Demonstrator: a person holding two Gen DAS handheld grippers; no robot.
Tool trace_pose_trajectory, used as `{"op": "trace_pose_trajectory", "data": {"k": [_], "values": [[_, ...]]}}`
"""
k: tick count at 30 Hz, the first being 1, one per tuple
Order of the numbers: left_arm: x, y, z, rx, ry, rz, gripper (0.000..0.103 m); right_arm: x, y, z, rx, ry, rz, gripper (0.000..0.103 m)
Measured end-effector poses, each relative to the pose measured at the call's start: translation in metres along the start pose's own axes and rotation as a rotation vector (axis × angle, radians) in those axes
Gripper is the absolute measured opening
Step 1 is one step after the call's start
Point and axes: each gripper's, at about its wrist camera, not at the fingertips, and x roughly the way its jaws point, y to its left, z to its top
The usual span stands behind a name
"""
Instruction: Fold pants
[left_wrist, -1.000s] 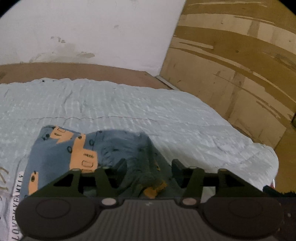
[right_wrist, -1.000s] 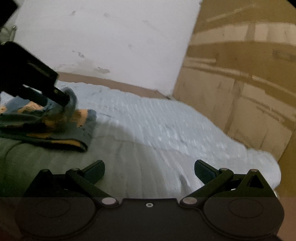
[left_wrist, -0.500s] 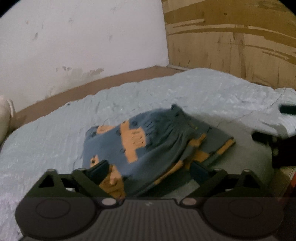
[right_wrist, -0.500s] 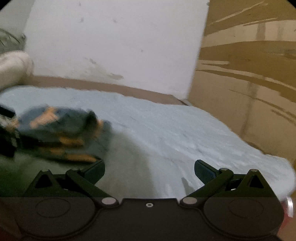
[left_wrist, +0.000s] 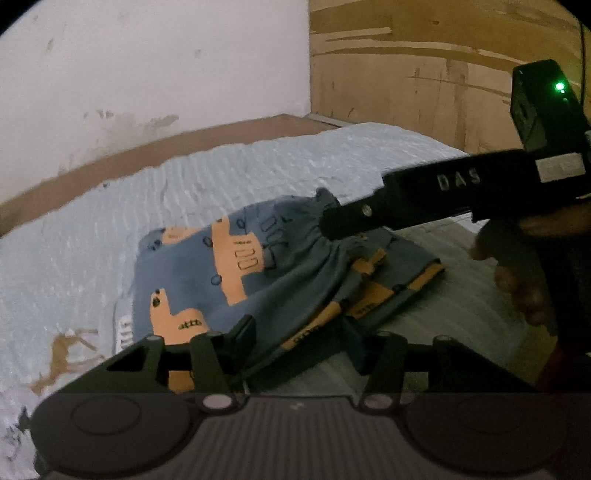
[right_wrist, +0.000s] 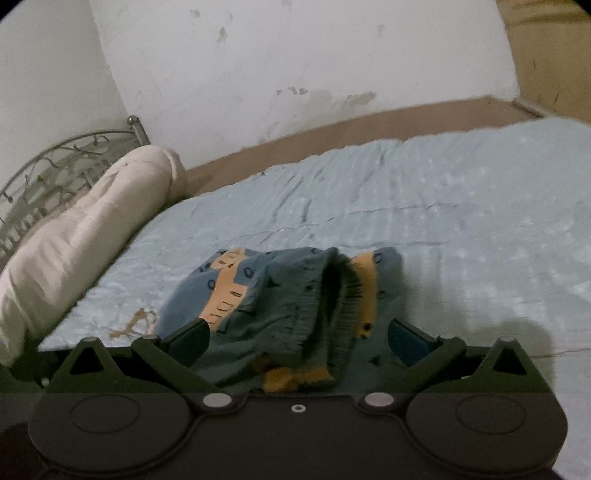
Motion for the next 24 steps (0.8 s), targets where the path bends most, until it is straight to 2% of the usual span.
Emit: {"op": "trace_pose_trajectory", "data": {"k": [2,3,4,5,9,10,12,15,18,24], "values": [[0.002,0.001,0.001,-0.002,0.004,0.005,0.048,0.006,-0.003,0.002,0.032,0.013,0.036,0.093],[0.003,0.001,0.002,-0.005,0.006,0.005,0.039,0.01,-0.006,0.002,0.061,0.028,0.05,0.089],[0.003,0.002,0.002,-0.011,0.008,0.001,0.033,0.015,-0.008,0.002,0.095,0.044,0.052,0.08],[0.003,0.003,0.003,-0.017,0.012,-0.002,0.026,0.017,-0.011,0.001,0.129,0.06,0.032,0.072],[0.004,0.005,0.006,-0.035,0.02,-0.012,0.01,0.017,-0.013,-0.002,0.149,0.061,-0.01,0.058],[0.004,0.005,0.007,-0.041,0.018,-0.014,0.008,0.017,-0.013,-0.003,0.15,0.062,-0.025,0.05],[0.002,0.005,0.008,-0.051,0.01,-0.015,0.004,0.016,-0.014,-0.004,0.166,0.058,-0.038,0.046],[-0.002,0.004,0.009,-0.047,-0.002,-0.016,0.002,0.015,-0.012,-0.006,0.168,0.049,-0.042,0.034],[-0.007,0.005,0.012,-0.055,-0.014,-0.024,0.001,0.011,-0.01,-0.005,0.168,0.018,-0.045,0.011],[-0.018,0.001,0.021,-0.048,-0.045,-0.043,0.001,-0.011,-0.002,0.006,0.124,-0.037,-0.048,0.008]]}}
